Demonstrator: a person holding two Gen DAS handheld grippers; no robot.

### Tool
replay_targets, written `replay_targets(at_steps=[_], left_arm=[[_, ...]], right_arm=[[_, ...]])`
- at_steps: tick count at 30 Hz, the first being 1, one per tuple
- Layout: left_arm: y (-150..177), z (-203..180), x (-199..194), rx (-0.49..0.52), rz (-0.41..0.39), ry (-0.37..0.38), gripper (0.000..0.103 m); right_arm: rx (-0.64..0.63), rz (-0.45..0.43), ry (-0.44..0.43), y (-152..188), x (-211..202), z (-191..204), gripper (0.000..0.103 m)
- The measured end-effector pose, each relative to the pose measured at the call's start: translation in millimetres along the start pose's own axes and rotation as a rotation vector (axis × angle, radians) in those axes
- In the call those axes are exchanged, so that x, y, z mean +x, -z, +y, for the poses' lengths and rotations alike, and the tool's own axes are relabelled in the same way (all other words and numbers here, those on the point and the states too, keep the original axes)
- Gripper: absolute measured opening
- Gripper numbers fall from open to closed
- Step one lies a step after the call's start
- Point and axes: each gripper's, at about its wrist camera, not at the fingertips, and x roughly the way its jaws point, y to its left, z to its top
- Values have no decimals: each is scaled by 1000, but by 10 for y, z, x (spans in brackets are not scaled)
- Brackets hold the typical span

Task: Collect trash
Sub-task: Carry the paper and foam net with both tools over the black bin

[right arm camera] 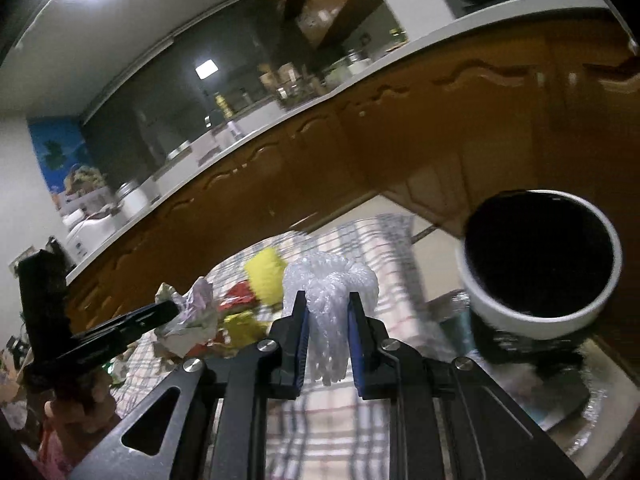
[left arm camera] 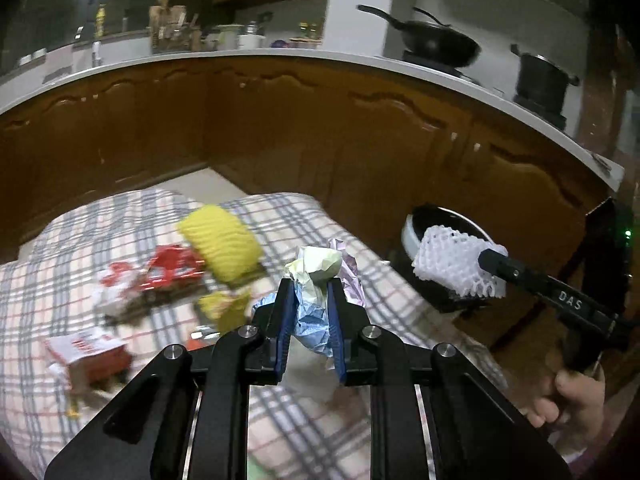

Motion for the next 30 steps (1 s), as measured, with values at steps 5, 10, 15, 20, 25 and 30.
replay_targets(at_steps=[5, 10, 15, 20, 25, 30], left_arm=[[-53, -362, 224, 33, 20, 63, 15], [-172, -663, 452, 45, 40, 125, 15], [-300, -883, 705, 47, 66, 171, 15], [-471, -1161, 997, 53, 96, 218, 15], [-597, -1458, 1283, 74, 119, 234, 15], [-679, -1658, 1580, 85, 150, 240, 16]], right_arm=[[37, -31, 72, -73, -178, -321, 18], [53, -58, 145, -143, -303, -561, 18], [80, -76, 208, -238, -370, -852, 18], [89, -69, 250, -306, -318, -1069, 18], [109, -54, 274, -371, -222, -1270, 18], [112, -37, 287, -440, -138, -1441, 18]])
